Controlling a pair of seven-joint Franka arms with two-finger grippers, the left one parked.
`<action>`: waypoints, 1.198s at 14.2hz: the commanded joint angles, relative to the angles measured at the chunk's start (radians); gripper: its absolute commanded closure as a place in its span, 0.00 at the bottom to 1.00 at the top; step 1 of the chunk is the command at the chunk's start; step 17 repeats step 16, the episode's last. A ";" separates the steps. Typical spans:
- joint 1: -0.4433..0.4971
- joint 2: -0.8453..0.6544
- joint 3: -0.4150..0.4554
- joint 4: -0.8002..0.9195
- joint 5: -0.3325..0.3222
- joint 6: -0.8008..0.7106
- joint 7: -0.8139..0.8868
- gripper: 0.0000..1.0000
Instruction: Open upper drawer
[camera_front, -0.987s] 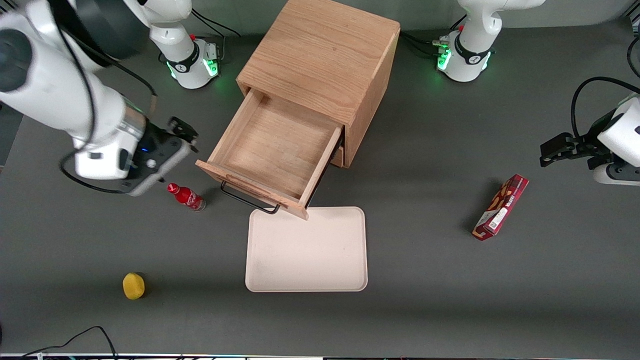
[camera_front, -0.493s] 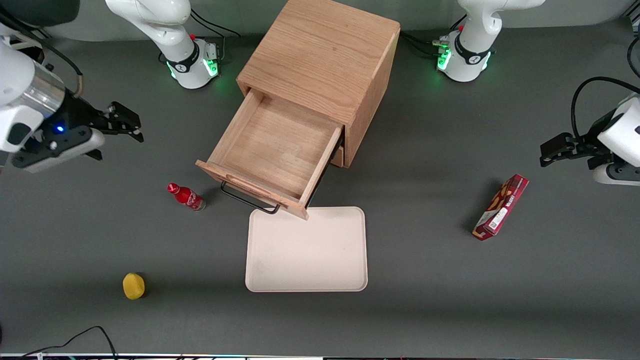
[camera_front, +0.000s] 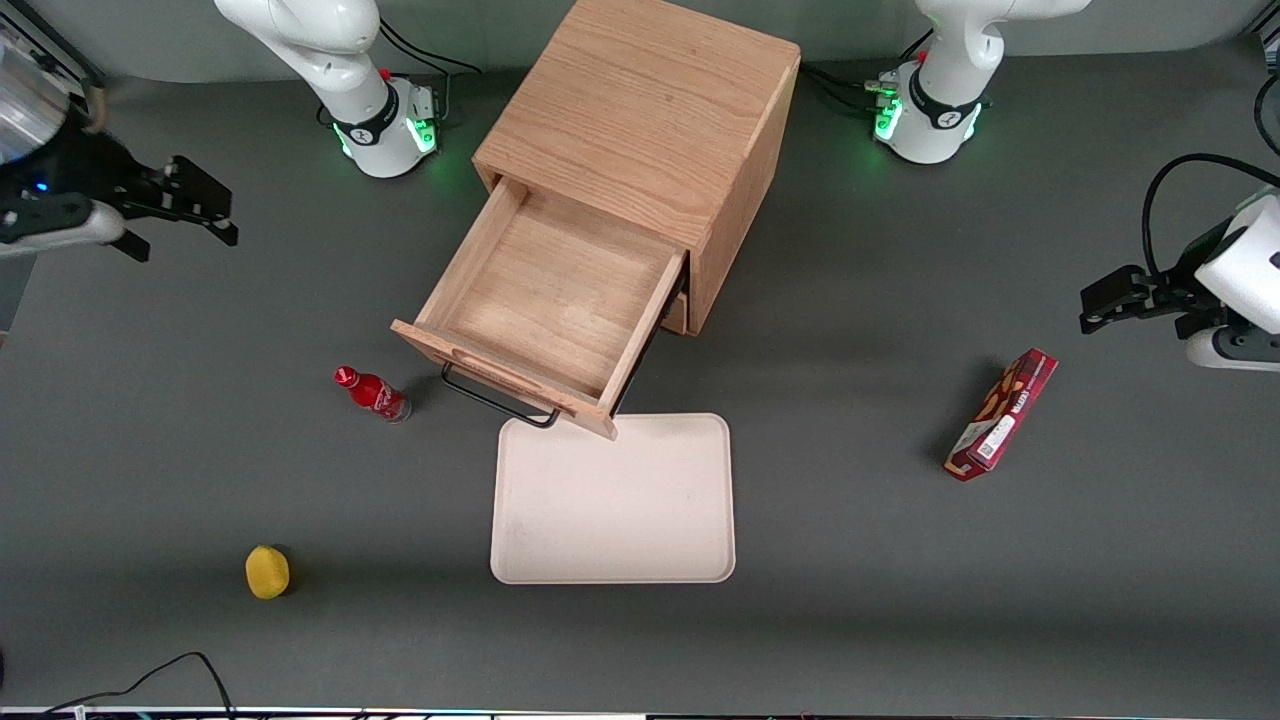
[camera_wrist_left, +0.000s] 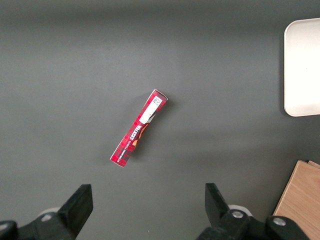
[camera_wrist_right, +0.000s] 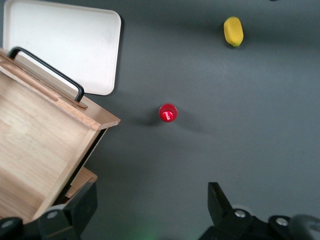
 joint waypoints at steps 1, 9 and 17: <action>-0.057 -0.041 0.000 -0.045 0.047 0.014 0.010 0.01; 0.126 0.034 -0.099 0.004 -0.097 0.008 0.019 0.00; 0.451 0.072 -0.425 0.072 -0.091 -0.051 0.028 0.00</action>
